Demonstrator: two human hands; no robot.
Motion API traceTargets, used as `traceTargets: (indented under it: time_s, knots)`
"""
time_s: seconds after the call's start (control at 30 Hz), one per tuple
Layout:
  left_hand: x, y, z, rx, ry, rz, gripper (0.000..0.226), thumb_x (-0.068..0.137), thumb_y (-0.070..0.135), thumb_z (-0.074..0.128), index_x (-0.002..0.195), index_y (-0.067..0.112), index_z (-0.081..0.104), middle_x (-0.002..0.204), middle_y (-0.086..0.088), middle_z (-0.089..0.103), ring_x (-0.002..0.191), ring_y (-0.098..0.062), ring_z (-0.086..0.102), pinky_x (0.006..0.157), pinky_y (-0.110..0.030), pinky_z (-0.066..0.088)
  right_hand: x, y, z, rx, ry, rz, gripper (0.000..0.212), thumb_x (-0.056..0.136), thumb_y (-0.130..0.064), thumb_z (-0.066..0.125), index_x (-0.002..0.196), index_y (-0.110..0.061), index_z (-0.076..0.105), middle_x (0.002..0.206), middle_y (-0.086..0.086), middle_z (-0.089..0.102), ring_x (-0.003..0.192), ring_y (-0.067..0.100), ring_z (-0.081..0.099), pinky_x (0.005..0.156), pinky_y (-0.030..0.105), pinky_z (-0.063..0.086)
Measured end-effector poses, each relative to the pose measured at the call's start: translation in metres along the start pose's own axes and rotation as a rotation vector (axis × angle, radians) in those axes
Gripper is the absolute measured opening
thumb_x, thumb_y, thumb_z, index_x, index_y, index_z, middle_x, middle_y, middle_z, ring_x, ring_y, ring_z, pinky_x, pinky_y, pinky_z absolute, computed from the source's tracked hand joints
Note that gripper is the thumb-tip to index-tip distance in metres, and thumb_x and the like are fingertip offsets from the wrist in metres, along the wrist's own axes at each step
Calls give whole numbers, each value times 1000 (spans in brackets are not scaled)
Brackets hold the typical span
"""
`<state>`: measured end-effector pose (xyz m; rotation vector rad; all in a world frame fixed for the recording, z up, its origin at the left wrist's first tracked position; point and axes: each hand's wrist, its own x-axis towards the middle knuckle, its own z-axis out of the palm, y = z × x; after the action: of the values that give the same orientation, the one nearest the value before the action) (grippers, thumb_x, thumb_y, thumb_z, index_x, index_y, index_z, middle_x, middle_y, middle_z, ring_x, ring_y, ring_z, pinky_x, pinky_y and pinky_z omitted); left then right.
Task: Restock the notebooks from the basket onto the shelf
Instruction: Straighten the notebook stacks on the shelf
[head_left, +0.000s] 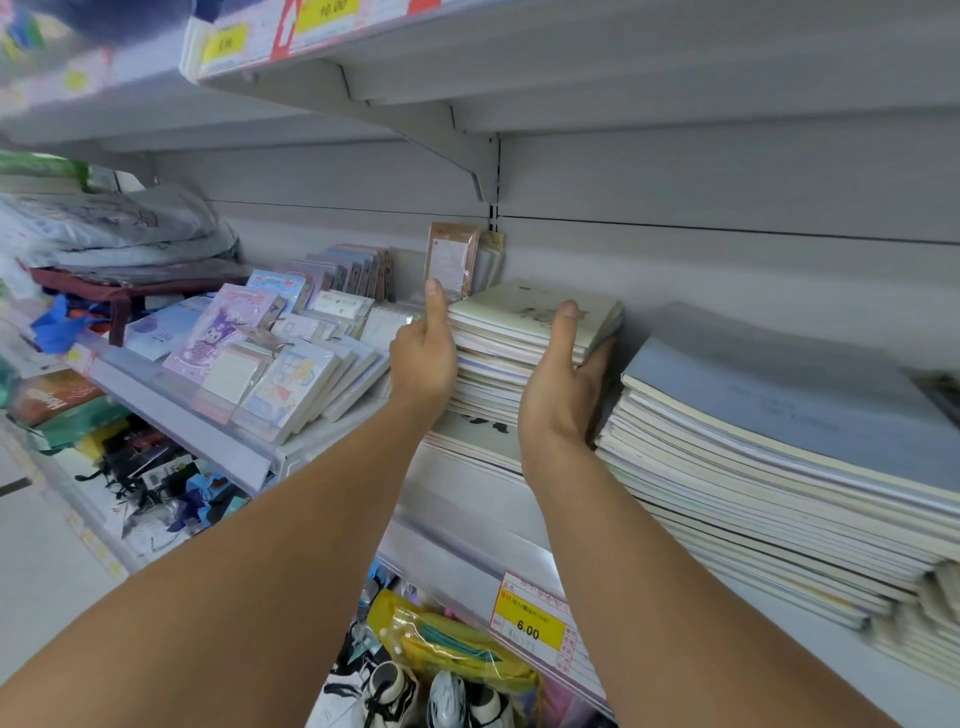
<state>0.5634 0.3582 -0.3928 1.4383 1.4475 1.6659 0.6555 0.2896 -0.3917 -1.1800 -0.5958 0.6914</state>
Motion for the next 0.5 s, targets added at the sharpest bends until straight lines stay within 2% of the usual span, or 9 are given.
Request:
traceTargets:
  time_s: [0.07,0.2,0.27,0.33,0.4,0.5]
  knots:
    - [1,1,10,-36,126,17,73,92,72,17,55,12,36,56,-9,44,53,-18,41,56,-33,38,2,4,2,3,-11,-41,67,90,-70,41,151,-45,28,100,-22,42,96,7,36,88,26,23]
    - [7,0,19,6,278,35,76,93,69,19,46,11,30,48,-10,41,51,-21,40,59,-38,41,8,4,3,-77,-42,-17,67,89,-74,38,147,-41,38,126,-7,58,96,16,46,85,29,29]
    - [12,0,18,63,285,37,79,92,71,21,44,10,32,46,-9,42,49,-22,41,57,-37,38,7,6,3,-113,-72,-35,76,81,-78,46,147,-40,39,131,-4,58,101,18,51,88,31,33]
    - [15,2,17,89,291,17,81,91,73,24,43,9,36,45,-8,45,48,-21,43,53,-35,36,4,7,2,-134,-128,-74,96,63,-79,65,146,-39,37,132,-5,59,116,22,56,100,36,42]
    - [17,4,18,72,311,-1,81,91,73,27,42,10,37,44,-6,44,47,-19,43,51,-34,34,2,10,0,-185,-176,-99,113,50,-64,84,146,-35,35,131,-4,58,120,23,56,105,44,45]
    - [13,4,20,18,335,-8,79,91,73,23,44,10,35,45,-5,42,47,-18,40,50,-33,34,7,17,-2,-217,-209,-134,107,57,-22,94,145,-29,34,127,1,58,116,24,58,105,46,45]
